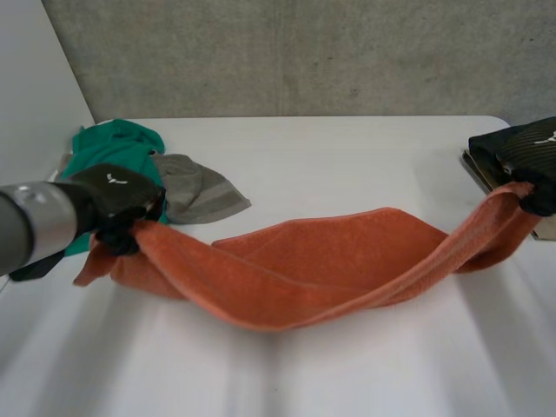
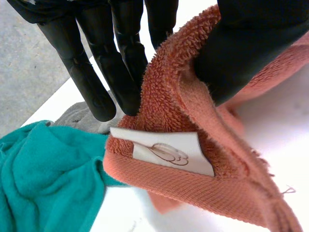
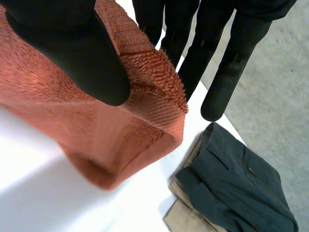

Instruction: Fold the laundry.

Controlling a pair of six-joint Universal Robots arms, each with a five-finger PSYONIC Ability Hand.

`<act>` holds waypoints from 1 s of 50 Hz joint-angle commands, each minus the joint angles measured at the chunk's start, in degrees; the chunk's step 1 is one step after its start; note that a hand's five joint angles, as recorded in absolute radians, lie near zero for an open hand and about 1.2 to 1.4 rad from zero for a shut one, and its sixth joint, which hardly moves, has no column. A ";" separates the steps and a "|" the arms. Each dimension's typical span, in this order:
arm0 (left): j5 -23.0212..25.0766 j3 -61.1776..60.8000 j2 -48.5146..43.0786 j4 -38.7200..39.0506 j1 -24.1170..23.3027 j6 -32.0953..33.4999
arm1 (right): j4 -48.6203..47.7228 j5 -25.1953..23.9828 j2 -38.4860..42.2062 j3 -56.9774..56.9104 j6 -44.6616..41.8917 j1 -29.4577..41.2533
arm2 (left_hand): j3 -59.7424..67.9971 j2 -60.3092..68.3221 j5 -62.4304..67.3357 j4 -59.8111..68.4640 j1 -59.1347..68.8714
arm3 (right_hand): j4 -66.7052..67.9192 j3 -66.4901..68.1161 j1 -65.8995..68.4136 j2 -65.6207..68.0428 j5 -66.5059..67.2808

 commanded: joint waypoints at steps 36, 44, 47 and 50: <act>-3.51 -2.84 -19.82 49.98 0.24 -8.45 | -50.01 3.79 18.97 6.11 19.29 4.91 | 6.20 6.79 8.56 5.88 9.00 | 11.36 12.04 16.39 12.51 12.96; -1.41 -11.90 -23.45 57.27 2.52 -3.80 | -48.78 3.79 22.94 12.28 14.19 5.00 | -9.05 -8.46 -6.69 -9.37 -6.25 | 11.36 12.04 16.39 12.51 12.96; -0.35 -13.93 -22.31 58.51 3.14 -2.48 | -47.99 3.70 22.94 12.90 14.27 4.82 | -21.69 -21.10 -19.33 -22.01 -18.89 | 11.36 12.04 16.39 12.51 12.96; 0.97 -16.48 -19.93 59.22 3.85 -1.24 | -46.94 3.70 22.50 13.16 14.71 4.56 | -29.63 -29.04 -27.27 -29.95 -26.83 | 11.36 12.04 16.39 12.51 12.96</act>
